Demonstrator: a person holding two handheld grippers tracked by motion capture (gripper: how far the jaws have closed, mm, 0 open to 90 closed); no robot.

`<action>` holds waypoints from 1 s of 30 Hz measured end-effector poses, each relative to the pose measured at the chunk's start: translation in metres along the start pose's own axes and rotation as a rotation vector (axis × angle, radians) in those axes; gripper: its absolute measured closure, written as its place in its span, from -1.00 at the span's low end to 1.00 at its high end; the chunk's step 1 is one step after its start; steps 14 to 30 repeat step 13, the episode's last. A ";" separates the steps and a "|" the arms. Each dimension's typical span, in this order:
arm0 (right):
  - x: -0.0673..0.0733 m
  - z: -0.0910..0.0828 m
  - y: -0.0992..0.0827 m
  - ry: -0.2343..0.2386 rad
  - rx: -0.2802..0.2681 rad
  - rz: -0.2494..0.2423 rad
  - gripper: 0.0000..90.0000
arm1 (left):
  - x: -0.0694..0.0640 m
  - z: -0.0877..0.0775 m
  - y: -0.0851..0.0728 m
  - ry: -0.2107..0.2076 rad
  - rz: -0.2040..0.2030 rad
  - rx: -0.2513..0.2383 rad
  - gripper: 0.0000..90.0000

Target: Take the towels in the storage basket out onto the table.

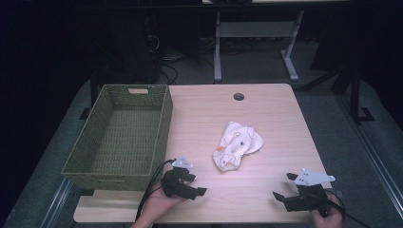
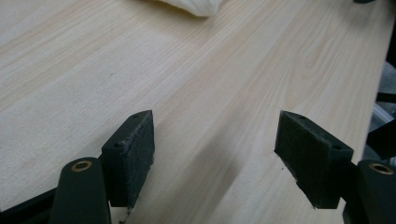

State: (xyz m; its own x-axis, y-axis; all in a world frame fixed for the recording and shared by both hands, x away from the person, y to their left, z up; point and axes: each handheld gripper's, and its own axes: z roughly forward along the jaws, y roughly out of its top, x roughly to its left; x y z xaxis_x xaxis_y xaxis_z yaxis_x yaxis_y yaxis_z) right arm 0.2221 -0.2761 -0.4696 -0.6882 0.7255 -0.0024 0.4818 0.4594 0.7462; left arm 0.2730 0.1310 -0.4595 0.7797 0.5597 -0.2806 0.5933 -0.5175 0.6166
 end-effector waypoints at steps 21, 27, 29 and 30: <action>0.001 0.002 0.001 0.015 -0.001 -0.011 -0.69 | -0.001 0.000 0.005 0.028 0.039 -0.029 -0.38; 0.001 0.002 0.001 0.015 -0.001 -0.011 -0.69 | -0.001 0.000 0.005 0.028 0.039 -0.029 -0.38; 0.001 0.002 0.001 0.015 -0.001 -0.011 -0.69 | -0.001 0.000 0.005 0.028 0.039 -0.029 -0.38; 0.001 0.002 0.001 0.015 -0.001 -0.011 -0.69 | -0.001 0.000 0.005 0.028 0.039 -0.029 -0.38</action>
